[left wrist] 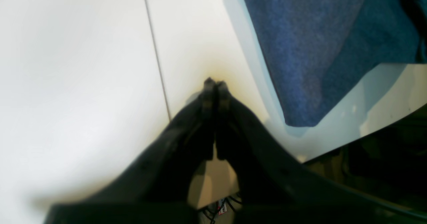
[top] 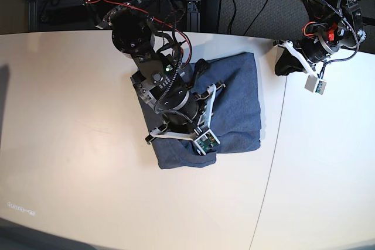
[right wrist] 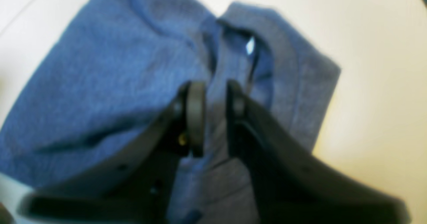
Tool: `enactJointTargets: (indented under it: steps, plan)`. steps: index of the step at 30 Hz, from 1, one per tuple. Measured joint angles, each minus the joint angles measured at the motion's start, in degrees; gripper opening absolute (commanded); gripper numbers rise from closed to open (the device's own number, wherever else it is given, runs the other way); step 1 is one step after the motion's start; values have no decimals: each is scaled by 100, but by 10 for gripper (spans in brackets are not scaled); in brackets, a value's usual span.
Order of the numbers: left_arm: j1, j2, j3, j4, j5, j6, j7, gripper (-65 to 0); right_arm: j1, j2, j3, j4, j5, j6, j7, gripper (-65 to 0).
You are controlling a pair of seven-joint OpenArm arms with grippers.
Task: Fold the T-shirt properly
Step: 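Keep the right gripper pressed on the bundle's folded edge, then grasp the bundle's opposite edges with both grippers and pull them apart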
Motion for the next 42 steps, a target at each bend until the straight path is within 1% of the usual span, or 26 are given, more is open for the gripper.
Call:
enactJointTargets:
  steps: [3, 6, 8, 10, 11, 12, 15, 17, 19, 21, 23, 24, 26, 28, 31, 33, 35, 36, 38, 40, 42]
  plan:
    - [-2, 0, 0, 0, -44, 0, 50, -650, 138, 13, 192, 0, -20, 7, 22, -650]
    - [0, 0, 0, 0, -111, 0, 107, -650, 273, 26, 223, 0, 13, 7, 20, -650]
    - [0, 0, 0, 0, -120, 0, 109, -650, 267, 35, 223, 0, 142, 7, -125, -650]
    - [0, 0, 0, 0, -120, 0, 107, -650, 227, 50, 214, 0, 83, 9, -136, -650]
    - [2, 0, 0, 0, -120, 0, 107, -650, 227, 63, 210, 0, -74, 26, -120, -650]
    - [2, 0, 0, 0, -131, 0, 116, -650, 234, 79, 225, 0, -251, 26, -13, -650]
    - [2, -2, 0, 0, -205, -15, 221, -650, 299, 225, 407, 0, -302, 28, 278, -650]
    - [7, 0, 0, -2, -509, -125, 459, -650, 348, 310, 614, 0, -240, 33, 326, -650]
    - [70, 0, 2, -13, -997, -146, 706, -650, 448, 350, 844, -61, -101, 57, 424, -650]
    - [131, 0, 2, -24, -1624, -151, 988, -650, 584, 363, 1047, -286, 39, 87, 710, -650]
    - [144, -2, 7, -28, -2129, -151, 1246, -650, 758, 382, 1180, -730, 219, 275, 1032, -650]
    - [140, -4, 7, -28, -2216, -151, 1274, -650, 863, 387, 1228, -997, 310, 345, 1132, -650]
    - [190, 0, 7, -15, -2339, -151, 1309, -650, 1113, 389, 1259, -1519, 474, 417, 1152, -650]
    - [286, 4, 7, 70, -2463, -151, 1331, -650, 1377, 396, 1259, -1971, 492, 420, 1165, -650]
    - [422, -2, 96, 243, -2479, -153, 1379, -650, 1749, 396, 1261, -2468, 520, 420, 1257, -650]
    - [476, -4, 350, 323, -2498, -151, 1386, -650, 1971, 393, 1261, -2697, 522, 420, 1366, -650]
    - [490, -13, 772, 348, -2452, -151, 1381, -650, 2201, 393, 1261, -2855, 638, 420, 1399, -650]
    - [487, -13, 1027, 348, -2317, -151, 1379, -650, 2306, 393, 1261, -2929, 807, 420, 1405, -650]
    - [474, 2, 1502, 348, -1941, -155, 1207, -650, 2433, 393, 1261, -3106, 892, 472, 1443, -650]
    - [435, 2, 1797, 348, -1552, -155, 811, -650, 2450, 393, 1263, -3292, 942, 699, 1440, -650]
    - [308, 0, 1893, 348, -1246, -155, 577, -650, 2417, 396, 1268, -3578, 1139, 968, 1432, -650]
